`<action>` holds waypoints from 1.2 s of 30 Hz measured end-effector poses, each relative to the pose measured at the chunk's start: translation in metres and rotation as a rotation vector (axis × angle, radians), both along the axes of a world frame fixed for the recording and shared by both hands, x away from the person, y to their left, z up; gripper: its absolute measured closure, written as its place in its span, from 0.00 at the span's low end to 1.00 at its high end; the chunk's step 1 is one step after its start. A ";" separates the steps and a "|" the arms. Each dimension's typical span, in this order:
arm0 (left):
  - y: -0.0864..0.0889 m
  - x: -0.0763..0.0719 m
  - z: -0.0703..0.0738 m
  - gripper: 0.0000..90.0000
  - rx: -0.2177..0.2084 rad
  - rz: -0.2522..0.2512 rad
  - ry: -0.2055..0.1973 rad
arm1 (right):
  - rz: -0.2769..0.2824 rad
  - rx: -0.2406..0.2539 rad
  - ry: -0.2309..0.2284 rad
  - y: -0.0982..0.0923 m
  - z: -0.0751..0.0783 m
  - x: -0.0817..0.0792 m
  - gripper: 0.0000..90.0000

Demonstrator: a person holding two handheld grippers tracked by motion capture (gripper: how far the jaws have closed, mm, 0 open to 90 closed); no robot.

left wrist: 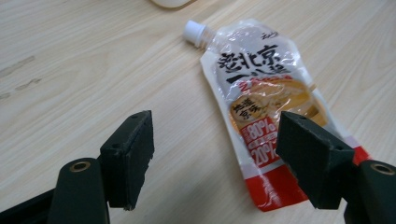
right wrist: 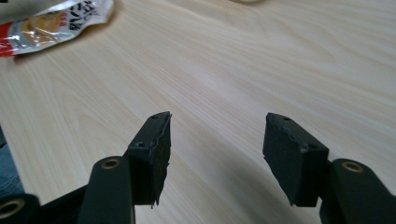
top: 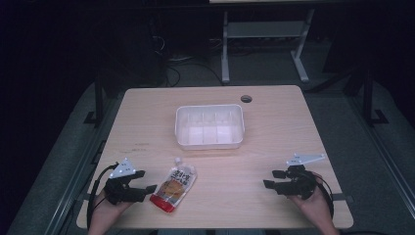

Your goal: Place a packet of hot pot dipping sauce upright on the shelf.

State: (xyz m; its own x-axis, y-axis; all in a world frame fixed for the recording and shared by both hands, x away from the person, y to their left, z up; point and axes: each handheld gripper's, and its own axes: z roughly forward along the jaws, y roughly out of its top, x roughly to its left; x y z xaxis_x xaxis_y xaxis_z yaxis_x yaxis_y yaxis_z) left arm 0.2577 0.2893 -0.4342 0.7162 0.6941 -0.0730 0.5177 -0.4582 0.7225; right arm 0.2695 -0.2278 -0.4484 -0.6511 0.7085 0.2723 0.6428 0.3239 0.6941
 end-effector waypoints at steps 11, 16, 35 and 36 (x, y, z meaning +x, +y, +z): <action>-0.011 0.004 0.000 0.35 0.001 -0.036 0.004 | 0.123 -0.053 -0.008 0.054 0.013 0.011 0.45; -0.013 0.006 0.000 0.38 -0.006 -0.044 0.010 | 0.159 -0.051 -0.005 0.072 0.018 0.018 0.45; -0.025 0.010 -0.004 0.66 0.006 -0.118 0.042 | 0.365 -0.104 0.063 0.186 0.019 0.056 0.54; -0.024 0.009 -0.004 0.68 0.008 -0.132 0.048 | 0.367 -0.100 0.082 0.191 0.019 0.059 0.54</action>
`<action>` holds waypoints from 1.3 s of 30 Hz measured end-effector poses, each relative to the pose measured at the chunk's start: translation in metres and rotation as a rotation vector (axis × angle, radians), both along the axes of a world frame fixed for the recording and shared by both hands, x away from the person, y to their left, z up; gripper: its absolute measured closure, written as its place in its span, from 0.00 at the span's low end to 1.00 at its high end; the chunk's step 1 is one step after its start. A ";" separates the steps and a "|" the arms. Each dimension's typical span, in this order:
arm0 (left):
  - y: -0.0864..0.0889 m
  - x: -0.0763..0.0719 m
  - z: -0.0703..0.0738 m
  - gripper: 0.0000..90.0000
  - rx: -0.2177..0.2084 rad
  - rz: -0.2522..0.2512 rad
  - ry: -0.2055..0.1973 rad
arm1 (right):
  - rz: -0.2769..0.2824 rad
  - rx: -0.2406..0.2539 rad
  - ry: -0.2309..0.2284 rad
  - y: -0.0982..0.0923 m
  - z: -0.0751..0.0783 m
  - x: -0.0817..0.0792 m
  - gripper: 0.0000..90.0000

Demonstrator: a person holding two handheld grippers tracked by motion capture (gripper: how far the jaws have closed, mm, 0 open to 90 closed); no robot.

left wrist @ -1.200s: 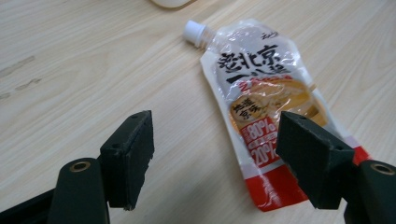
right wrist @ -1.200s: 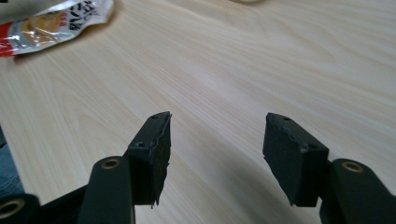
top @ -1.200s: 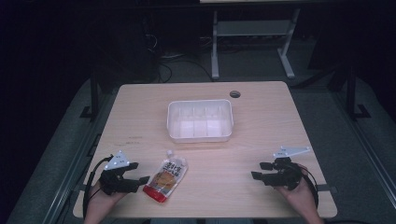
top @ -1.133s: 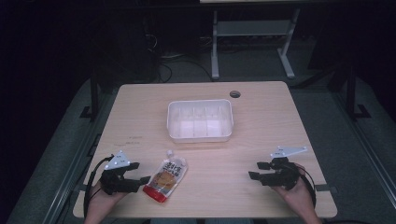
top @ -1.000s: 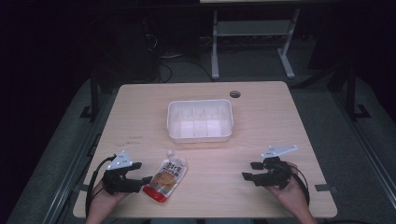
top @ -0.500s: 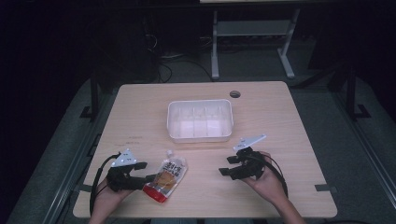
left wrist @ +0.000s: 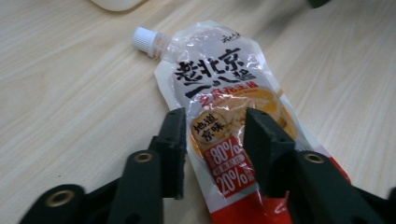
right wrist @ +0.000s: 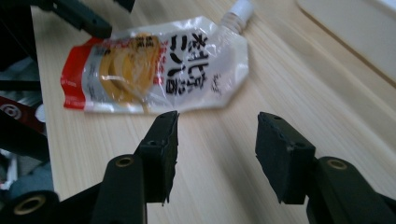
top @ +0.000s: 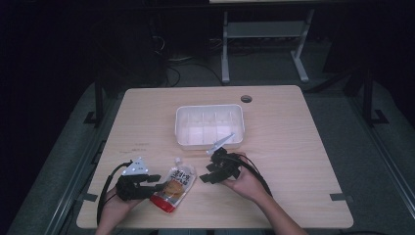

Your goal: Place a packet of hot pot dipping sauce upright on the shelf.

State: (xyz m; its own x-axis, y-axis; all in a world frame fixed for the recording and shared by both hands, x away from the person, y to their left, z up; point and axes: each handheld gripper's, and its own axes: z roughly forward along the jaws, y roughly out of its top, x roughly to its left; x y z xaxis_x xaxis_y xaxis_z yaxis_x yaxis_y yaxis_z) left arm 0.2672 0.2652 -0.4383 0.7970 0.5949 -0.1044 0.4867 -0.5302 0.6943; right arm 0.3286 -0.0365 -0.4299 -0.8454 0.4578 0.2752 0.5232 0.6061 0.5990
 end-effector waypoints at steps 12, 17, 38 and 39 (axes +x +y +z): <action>-0.003 -0.001 -0.006 0.78 0.041 -0.041 0.047 | -0.065 -0.079 0.098 0.044 -0.017 0.029 0.58; -0.003 0.000 -0.008 0.79 0.047 -0.049 0.066 | -0.090 -0.089 0.118 0.048 -0.021 0.032 0.59; 0.000 0.004 -0.008 0.49 0.006 0.019 0.062 | -0.126 -0.065 0.097 0.059 -0.010 0.021 0.95; 0.000 0.004 -0.008 0.46 0.006 0.019 0.062 | -0.126 -0.065 0.097 0.059 -0.010 0.021 0.95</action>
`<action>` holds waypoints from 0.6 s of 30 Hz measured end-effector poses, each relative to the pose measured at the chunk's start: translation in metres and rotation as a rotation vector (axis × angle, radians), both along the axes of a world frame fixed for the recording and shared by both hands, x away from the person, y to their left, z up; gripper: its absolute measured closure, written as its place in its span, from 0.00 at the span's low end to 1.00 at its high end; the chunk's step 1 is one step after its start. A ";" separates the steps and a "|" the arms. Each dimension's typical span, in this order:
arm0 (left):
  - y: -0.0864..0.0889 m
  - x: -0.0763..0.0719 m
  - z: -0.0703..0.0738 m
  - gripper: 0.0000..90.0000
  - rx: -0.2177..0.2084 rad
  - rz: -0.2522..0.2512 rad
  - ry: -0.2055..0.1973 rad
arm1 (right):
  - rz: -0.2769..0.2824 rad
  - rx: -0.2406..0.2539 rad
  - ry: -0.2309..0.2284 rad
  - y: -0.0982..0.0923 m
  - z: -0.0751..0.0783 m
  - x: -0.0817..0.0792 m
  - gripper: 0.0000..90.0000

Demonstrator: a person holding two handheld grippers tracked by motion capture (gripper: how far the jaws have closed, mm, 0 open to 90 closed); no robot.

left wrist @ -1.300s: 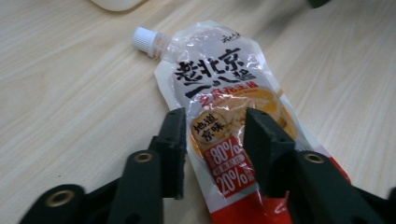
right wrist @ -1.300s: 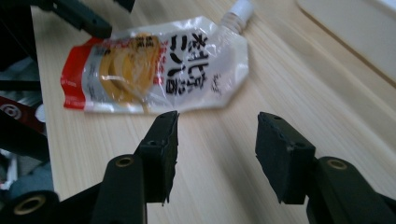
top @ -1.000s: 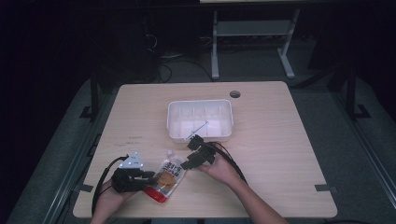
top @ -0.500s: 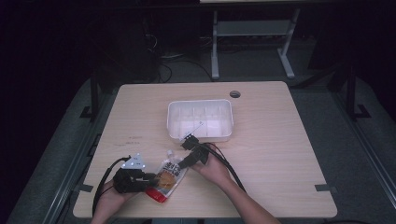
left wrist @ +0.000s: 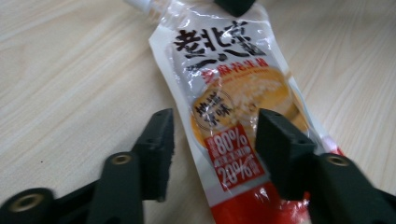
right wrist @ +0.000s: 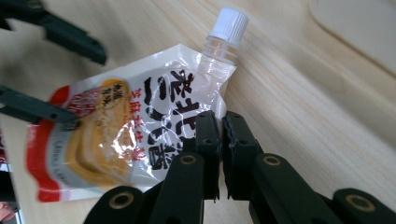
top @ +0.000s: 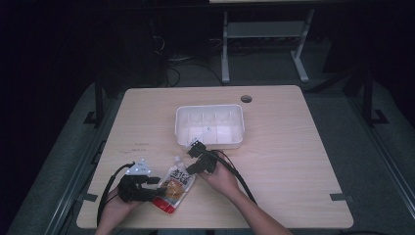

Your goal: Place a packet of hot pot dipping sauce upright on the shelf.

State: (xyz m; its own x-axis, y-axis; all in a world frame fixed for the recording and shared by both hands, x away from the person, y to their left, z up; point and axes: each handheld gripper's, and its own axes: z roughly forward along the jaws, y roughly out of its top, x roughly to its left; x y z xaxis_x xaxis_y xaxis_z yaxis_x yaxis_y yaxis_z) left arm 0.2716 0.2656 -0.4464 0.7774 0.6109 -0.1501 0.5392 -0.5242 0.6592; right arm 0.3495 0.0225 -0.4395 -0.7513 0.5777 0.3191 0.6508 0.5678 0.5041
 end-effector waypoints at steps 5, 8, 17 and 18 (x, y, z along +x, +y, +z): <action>0.004 0.003 0.002 0.37 -0.074 0.027 0.009 | 0.039 0.065 -0.045 -0.006 0.018 -0.008 0.96; 0.004 0.004 0.003 0.32 -0.107 0.022 0.012 | 0.067 0.080 -0.084 -0.008 0.031 -0.014 0.96; 0.001 0.004 0.010 0.39 -0.254 -0.048 0.031 | 0.192 0.126 -0.195 0.000 0.078 -0.038 0.96; 0.001 0.004 0.010 0.43 -0.254 -0.048 0.031 | 0.192 0.126 -0.195 0.000 0.078 -0.038 0.96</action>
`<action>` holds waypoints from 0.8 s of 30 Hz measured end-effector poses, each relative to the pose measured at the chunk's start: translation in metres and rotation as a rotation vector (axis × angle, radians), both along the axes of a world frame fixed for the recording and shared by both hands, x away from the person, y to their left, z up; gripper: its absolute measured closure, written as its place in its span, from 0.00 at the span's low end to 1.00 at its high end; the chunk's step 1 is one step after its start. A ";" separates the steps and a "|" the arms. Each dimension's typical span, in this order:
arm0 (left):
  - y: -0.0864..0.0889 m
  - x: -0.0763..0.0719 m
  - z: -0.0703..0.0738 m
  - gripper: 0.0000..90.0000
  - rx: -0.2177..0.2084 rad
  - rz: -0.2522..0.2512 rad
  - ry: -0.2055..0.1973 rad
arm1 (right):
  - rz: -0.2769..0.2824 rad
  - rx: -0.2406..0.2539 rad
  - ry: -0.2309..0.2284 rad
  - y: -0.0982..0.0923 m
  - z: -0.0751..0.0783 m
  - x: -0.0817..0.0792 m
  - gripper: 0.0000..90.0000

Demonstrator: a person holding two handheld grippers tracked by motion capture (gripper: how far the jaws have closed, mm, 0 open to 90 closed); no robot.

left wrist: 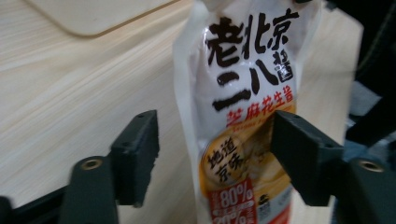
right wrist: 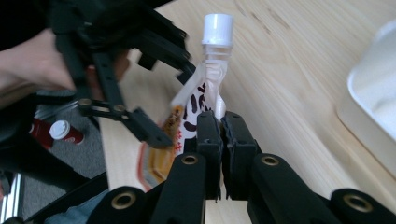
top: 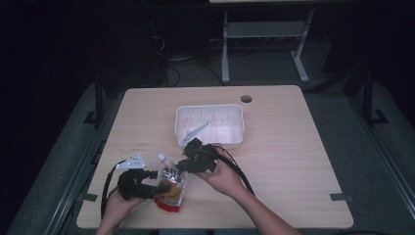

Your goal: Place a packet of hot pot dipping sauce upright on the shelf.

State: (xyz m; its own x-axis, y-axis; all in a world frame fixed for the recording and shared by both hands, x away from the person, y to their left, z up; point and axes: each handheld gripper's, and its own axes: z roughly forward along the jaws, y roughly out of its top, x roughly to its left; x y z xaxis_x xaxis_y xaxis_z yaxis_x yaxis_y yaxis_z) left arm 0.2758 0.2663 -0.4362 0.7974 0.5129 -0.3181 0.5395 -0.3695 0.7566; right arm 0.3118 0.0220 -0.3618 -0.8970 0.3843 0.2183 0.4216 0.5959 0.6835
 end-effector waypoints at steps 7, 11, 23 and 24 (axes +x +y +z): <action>-0.001 -0.003 0.005 0.82 -0.031 -0.075 -0.019 | 0.059 -0.008 -0.042 0.003 0.019 -0.006 0.96; -0.005 -0.006 0.007 0.90 -0.015 -0.084 -0.032 | 0.071 -0.009 -0.036 0.001 0.020 -0.005 0.95; -0.009 -0.008 0.009 0.94 0.006 -0.102 -0.067 | 0.132 0.052 0.141 -0.015 -0.012 0.016 0.64; -0.010 -0.008 0.009 0.94 0.007 -0.103 -0.067 | 0.138 0.048 0.156 -0.013 -0.016 0.017 0.64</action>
